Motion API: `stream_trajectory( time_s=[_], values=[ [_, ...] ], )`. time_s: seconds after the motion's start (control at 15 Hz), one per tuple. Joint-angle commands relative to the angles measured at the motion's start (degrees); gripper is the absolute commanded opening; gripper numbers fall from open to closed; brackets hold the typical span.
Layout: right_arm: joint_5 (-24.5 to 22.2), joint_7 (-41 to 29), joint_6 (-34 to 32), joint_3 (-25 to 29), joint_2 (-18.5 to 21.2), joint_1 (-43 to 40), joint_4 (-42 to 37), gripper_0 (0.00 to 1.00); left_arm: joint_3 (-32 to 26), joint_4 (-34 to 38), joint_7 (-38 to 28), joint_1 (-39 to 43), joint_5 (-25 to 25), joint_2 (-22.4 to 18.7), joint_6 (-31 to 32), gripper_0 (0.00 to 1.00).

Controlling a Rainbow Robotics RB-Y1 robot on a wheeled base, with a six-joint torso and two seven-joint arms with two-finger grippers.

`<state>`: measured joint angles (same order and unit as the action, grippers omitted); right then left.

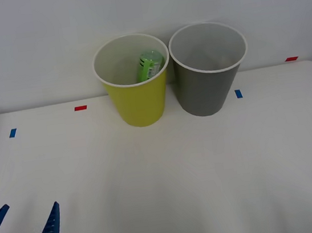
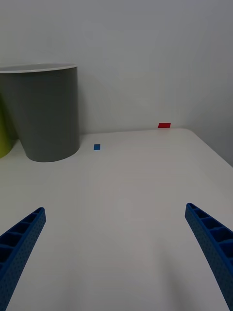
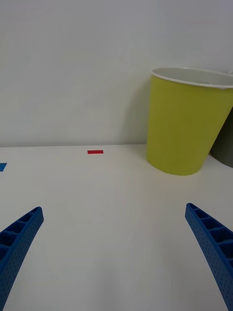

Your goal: Put cans in the gray bin and PET bottles in the light green bin.

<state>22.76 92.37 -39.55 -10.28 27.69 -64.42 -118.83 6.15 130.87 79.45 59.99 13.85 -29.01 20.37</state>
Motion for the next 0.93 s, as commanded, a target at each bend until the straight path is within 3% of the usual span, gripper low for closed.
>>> stream_trajectory(
  time_s=[0.07, 0.33, 0.93],
  values=[
    [0.0, 0.0, 0.0, 0.0, 0.0, 0.0, 0.0, 1.0, 0.0, -0.61, -0.26, 5.14, -1.28, 0.79, 4.59, 1.0],
    [0.0, 0.0, 0.0, 0.0, 0.0, 0.0, 0.0, 1.0, 1.5, -4.66, -0.44, 7.25, -2.16, 1.06, 10.65, 1.0],
    [0.0, 0.0, 0.0, 0.0, 0.0, 0.0, 0.0, 1.0, 1.06, -5.45, -0.35, 8.22, -2.25, 2.29, 10.65, 1.0]
  ],
)
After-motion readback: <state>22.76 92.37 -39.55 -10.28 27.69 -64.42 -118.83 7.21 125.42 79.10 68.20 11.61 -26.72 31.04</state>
